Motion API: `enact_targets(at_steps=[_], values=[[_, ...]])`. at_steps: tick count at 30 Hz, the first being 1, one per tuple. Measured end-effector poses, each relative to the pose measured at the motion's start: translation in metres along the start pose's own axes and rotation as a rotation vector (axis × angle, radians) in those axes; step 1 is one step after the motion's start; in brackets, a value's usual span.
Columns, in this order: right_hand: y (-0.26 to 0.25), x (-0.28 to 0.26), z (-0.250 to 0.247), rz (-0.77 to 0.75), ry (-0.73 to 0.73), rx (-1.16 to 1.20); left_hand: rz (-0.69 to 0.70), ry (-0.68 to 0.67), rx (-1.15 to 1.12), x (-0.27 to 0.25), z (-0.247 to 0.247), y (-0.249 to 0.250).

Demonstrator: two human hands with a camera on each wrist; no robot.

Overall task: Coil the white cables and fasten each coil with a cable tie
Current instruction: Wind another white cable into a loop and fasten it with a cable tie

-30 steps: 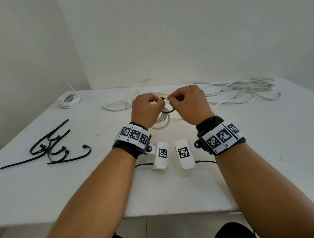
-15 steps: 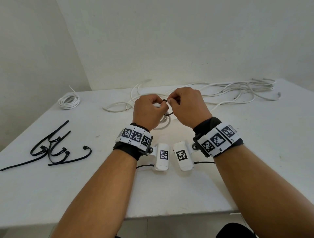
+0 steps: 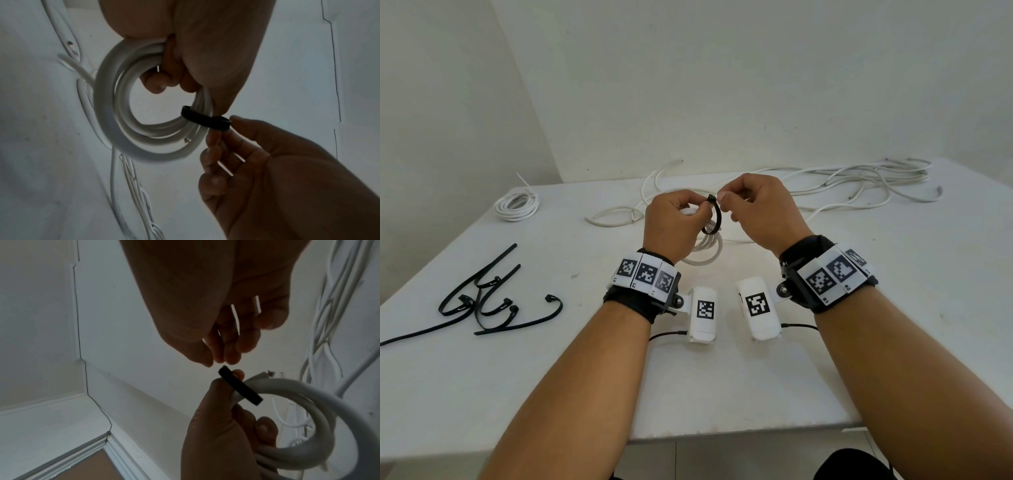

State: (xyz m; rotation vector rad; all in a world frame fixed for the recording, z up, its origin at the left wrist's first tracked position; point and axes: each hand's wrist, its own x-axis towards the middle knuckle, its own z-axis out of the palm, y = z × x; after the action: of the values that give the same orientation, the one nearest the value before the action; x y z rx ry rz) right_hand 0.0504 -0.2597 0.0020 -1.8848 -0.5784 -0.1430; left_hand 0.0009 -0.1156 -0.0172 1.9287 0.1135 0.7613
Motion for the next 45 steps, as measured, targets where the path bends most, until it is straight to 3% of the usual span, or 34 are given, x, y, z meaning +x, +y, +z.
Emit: enact_targets(at_steps=[3, 15, 18, 24, 29, 33, 35, 40, 45], values=[[0.0, 0.002, -0.002, 0.061, -0.061, 0.035, 0.024, -0.033, -0.053, -0.002, -0.001, 0.004], [0.013, 0.01, -0.019, 0.48, -0.354, 0.577, 0.081, -0.182, -0.046, -0.007, 0.002, 0.003], [0.013, 0.01, -0.019, 0.513, -0.318, 0.67, 0.074, -0.214, -0.052, -0.008, 0.003, 0.003], [0.012, 0.016, -0.02, 0.574, -0.08, 0.799, -0.042, -0.235, -0.239, -0.008, 0.004, 0.004], [0.007, 0.012, -0.014, 0.551, -0.024, 0.789, -0.104, -0.202, -0.383, -0.01, 0.009, 0.009], [0.007, 0.008, -0.004, 0.473, -0.258, 0.657, -0.175, -0.14, -0.423, -0.005, 0.006, 0.004], [0.007, 0.006, -0.002, 0.39, -0.285, 0.554, -0.18, -0.149, -0.409, -0.005, 0.005, 0.002], [0.008, 0.009, -0.003, 0.328, -0.069, 0.499, -0.184, -0.23, -0.427, -0.01, 0.009, 0.007], [0.005, 0.005, -0.003, 0.32, -0.022, 0.499, -0.17, -0.403, -0.448, -0.014, 0.005, 0.008]])
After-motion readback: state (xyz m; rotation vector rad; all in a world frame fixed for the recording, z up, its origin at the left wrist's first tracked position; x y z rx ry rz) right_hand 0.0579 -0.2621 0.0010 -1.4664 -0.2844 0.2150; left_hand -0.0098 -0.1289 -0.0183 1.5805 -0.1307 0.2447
